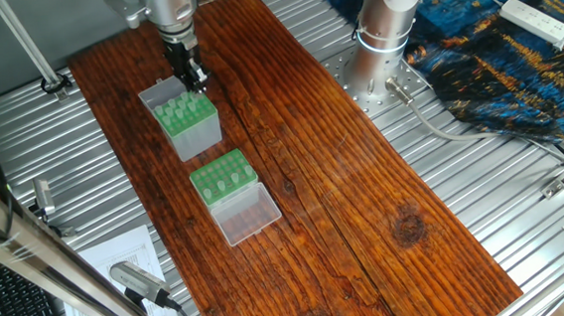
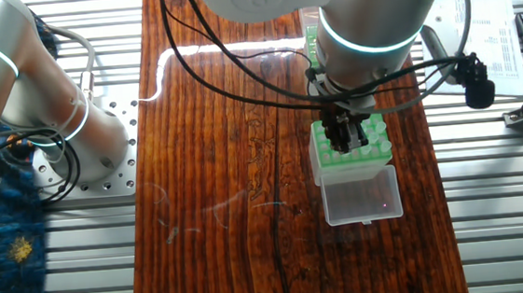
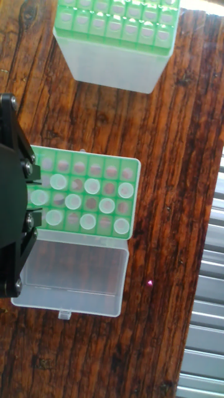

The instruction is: Transfer all large pipette tips from one holder to another

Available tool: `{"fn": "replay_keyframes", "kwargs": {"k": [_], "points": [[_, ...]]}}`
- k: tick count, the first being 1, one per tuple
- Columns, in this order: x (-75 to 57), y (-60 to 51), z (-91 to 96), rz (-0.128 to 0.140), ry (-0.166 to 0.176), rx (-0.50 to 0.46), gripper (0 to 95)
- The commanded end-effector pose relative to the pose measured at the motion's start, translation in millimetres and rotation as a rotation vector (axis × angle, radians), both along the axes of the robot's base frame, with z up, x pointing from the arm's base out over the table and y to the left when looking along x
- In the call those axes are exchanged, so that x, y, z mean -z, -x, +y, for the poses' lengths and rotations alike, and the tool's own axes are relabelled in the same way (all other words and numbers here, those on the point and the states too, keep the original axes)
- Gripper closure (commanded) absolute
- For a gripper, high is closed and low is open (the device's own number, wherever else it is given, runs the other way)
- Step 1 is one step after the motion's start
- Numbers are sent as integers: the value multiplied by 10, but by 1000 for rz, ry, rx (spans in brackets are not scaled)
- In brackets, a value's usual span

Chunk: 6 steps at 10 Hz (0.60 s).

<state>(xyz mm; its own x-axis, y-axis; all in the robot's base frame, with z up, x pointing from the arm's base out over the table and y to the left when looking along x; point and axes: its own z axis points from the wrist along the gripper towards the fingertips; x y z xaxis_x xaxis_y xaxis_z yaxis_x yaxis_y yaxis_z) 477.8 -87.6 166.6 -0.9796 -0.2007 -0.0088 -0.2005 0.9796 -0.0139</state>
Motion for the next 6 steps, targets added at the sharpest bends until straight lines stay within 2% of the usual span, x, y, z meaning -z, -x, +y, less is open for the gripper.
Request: {"fn": "replay_keyframes", "kwargs": {"k": [1,6], "points": [[43,1,2,-5,1,4,760],[110,53,4,-10,3,-1,760]]}}
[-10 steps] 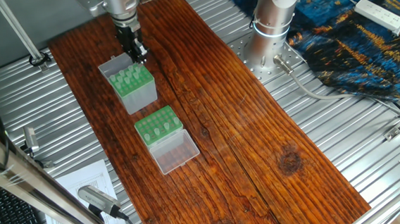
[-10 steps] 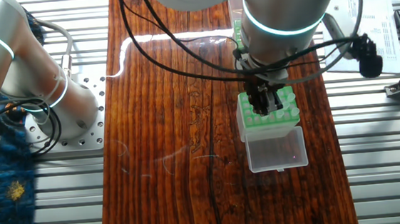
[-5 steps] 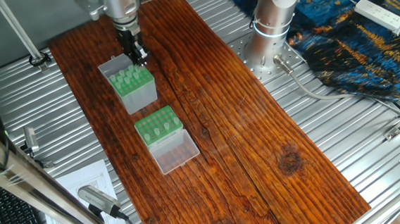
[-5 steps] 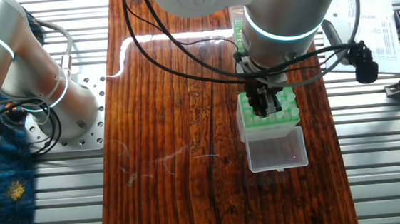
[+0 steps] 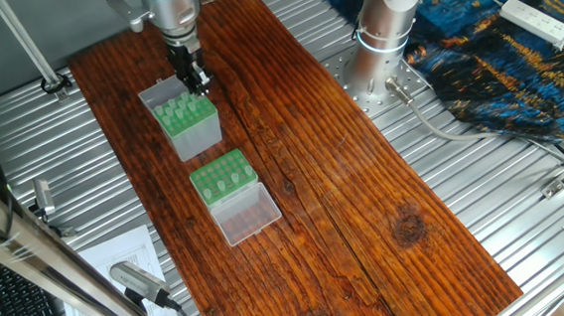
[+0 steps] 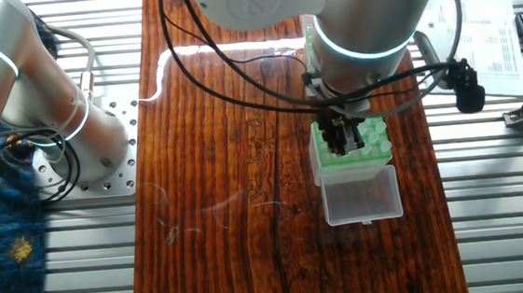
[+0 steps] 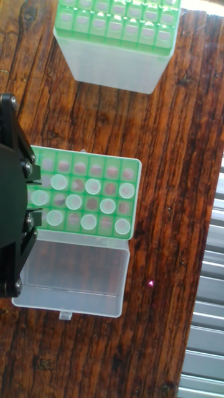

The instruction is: Transfer all large pipette tips from one holder to another

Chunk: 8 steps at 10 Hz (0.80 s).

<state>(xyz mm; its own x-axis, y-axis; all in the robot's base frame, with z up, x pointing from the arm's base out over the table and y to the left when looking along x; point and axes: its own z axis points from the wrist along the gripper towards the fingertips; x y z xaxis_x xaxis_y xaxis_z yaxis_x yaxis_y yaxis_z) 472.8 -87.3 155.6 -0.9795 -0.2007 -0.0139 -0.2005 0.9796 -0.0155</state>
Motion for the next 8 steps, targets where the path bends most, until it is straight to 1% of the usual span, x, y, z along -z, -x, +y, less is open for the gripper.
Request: {"fn": "replay_keyframes", "kwargs": {"k": [1,3,6,8], "points": [[4,3,1,-7,3,-1,760],[10,2,2,-12,4,-4,760],[5,-9,2,-31,10,-7,760],[1,-19,2,-39,14,-12,760]]}}
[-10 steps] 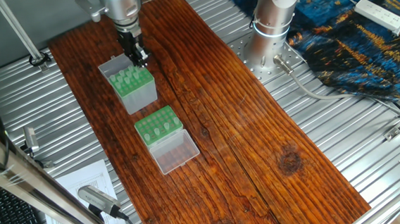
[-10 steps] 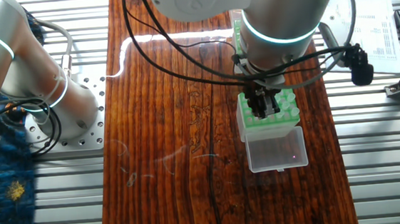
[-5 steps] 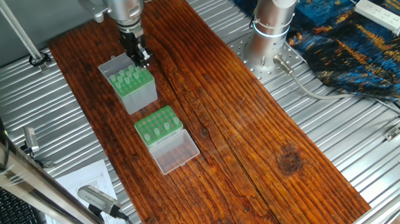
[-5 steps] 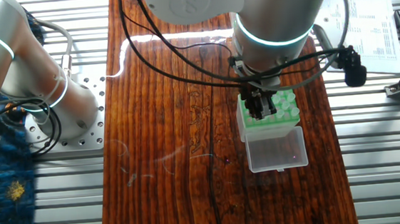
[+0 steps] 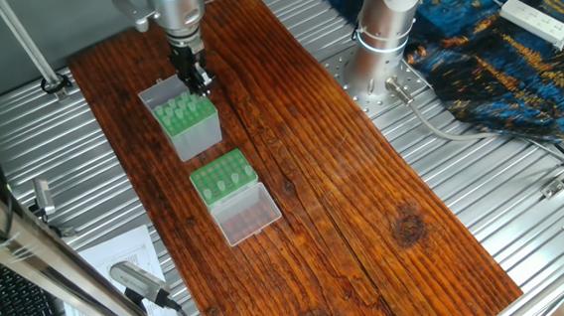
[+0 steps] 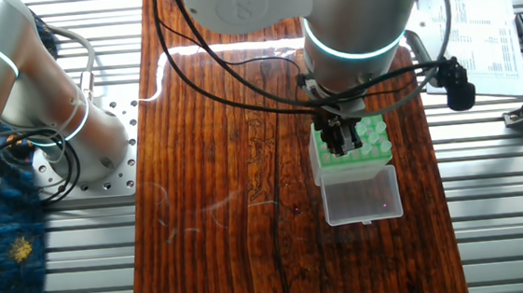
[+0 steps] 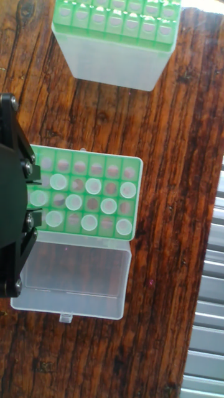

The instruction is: Transfer all large pipette tips from one holder to another

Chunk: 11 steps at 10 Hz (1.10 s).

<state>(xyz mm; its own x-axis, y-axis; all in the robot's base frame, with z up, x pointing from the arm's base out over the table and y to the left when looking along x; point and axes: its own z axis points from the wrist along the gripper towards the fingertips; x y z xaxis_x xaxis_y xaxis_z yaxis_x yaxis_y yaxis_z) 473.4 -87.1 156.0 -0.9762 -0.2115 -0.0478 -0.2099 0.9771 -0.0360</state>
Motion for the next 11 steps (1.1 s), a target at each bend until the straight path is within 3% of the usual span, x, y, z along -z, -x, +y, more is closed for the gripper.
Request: {"fn": "replay_keyframes", "kwargs": {"k": [1,9,10,11], "points": [[10,-13,1,-3,3,-3,760],[54,-16,9,-11,21,-40,760],[54,-16,8,-13,21,-41,950],[53,-16,8,-20,22,-47,950]]}}
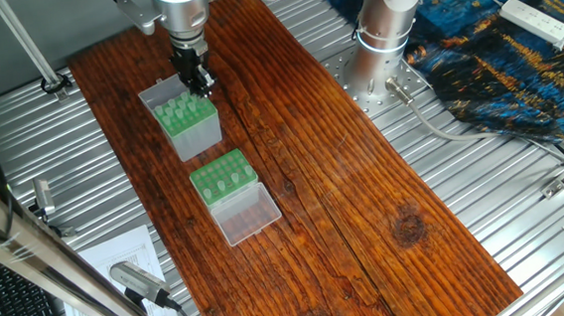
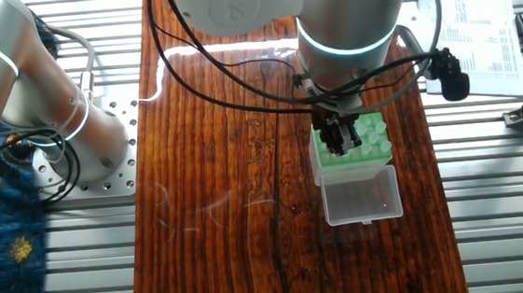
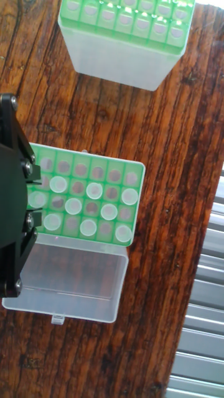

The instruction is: Transfer all large pipette tips from one holder to another

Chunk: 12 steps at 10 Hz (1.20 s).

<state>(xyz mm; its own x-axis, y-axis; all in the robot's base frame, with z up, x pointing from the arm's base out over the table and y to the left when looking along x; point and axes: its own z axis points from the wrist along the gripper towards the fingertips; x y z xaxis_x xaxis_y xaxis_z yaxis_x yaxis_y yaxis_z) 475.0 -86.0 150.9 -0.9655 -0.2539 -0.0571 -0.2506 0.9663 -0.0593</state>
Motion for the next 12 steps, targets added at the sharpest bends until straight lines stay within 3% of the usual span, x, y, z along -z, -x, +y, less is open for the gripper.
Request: {"fn": "replay_keyframes", "kwargs": {"k": [1,12], "points": [[2,0,-2,-5,5,-8,950],[-132,-14,-22,23,12,-63,950]]}}
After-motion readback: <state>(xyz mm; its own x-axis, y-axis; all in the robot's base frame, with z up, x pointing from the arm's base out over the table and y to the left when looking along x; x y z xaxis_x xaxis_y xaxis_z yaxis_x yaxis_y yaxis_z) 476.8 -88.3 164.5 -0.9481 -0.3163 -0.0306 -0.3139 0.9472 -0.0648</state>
